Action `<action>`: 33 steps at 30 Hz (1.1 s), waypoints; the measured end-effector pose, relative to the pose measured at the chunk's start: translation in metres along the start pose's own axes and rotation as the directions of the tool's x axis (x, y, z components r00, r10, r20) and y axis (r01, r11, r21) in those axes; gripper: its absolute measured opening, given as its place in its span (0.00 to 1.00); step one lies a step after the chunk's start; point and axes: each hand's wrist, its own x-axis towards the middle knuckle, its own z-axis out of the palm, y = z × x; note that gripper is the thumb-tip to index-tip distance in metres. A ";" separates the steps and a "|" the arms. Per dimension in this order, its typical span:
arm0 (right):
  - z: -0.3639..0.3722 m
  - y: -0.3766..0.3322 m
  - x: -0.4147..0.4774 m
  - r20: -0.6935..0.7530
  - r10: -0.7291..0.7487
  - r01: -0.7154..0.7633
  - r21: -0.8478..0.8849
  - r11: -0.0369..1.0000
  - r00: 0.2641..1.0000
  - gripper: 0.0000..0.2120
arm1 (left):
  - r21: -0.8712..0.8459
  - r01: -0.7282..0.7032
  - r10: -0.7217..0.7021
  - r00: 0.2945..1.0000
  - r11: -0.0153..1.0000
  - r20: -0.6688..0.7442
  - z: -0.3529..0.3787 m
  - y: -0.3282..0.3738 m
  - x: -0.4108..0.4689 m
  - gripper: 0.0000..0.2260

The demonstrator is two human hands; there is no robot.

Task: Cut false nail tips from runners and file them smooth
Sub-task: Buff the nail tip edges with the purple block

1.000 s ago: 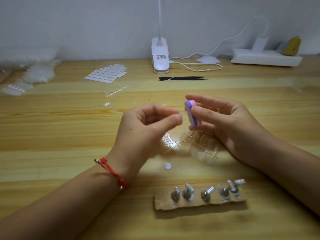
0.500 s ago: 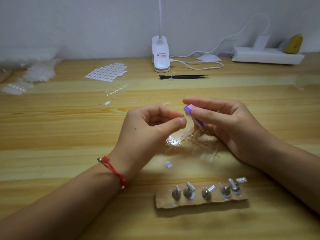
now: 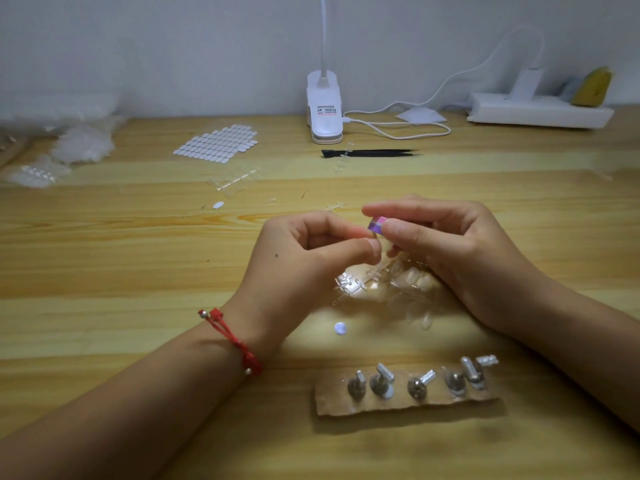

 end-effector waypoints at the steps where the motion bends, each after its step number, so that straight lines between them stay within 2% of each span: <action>1: 0.000 0.000 0.000 -0.008 -0.009 0.009 -0.002 1.000 1.000 0.11 | -0.003 0.000 0.000 1.000 1.000 -0.022 -0.001 -0.001 0.001 0.05; 5: -0.002 0.000 -0.002 -0.040 -0.044 0.044 -0.008 0.999 0.998 0.10 | -0.049 0.013 -0.019 0.994 0.999 -0.108 -0.006 -0.002 0.005 0.04; 12: 0.004 -0.002 -0.003 -0.138 -0.136 0.142 0.030 0.989 0.981 0.07 | -0.021 0.008 -0.010 0.994 1.000 -0.106 -0.004 -0.001 0.004 0.05; 16: 0.011 -0.005 -0.005 -0.095 -0.223 0.209 -0.141 0.968 0.970 0.09 | 0.019 -0.012 0.013 0.997 1.000 -0.076 -0.003 -0.001 0.001 0.04; 20: 0.007 -0.006 -0.005 -0.102 -0.242 0.226 -0.146 0.963 0.965 0.08 | -0.051 0.003 -0.009 0.993 0.999 -0.114 -0.007 -0.002 0.003 0.03; 23: 0.009 -0.004 -0.004 -0.134 -0.305 0.281 -0.169 0.945 0.943 0.07 | -0.014 -0.004 0.003 0.994 1.000 -0.109 -0.004 -0.002 0.003 0.05; 25: 0.013 -0.004 -0.004 -0.107 -0.336 0.311 -0.194 0.930 0.936 0.08 | 0.011 -0.021 0.022 0.997 1.000 -0.074 -0.001 -0.001 0.002 0.05; 28: 0.014 -0.005 -0.004 -0.069 -0.333 0.311 -0.220 0.925 0.940 0.09 | 0.019 -0.057 0.058 0.996 0.998 -0.067 -0.001 0.000 0.000 0.06; 33: 0.007 -0.007 -0.006 -0.111 -0.330 0.303 -0.209 0.930 0.937 0.08 | -0.055 -0.050 0.043 0.991 0.997 -0.126 -0.003 -0.001 0.001 0.04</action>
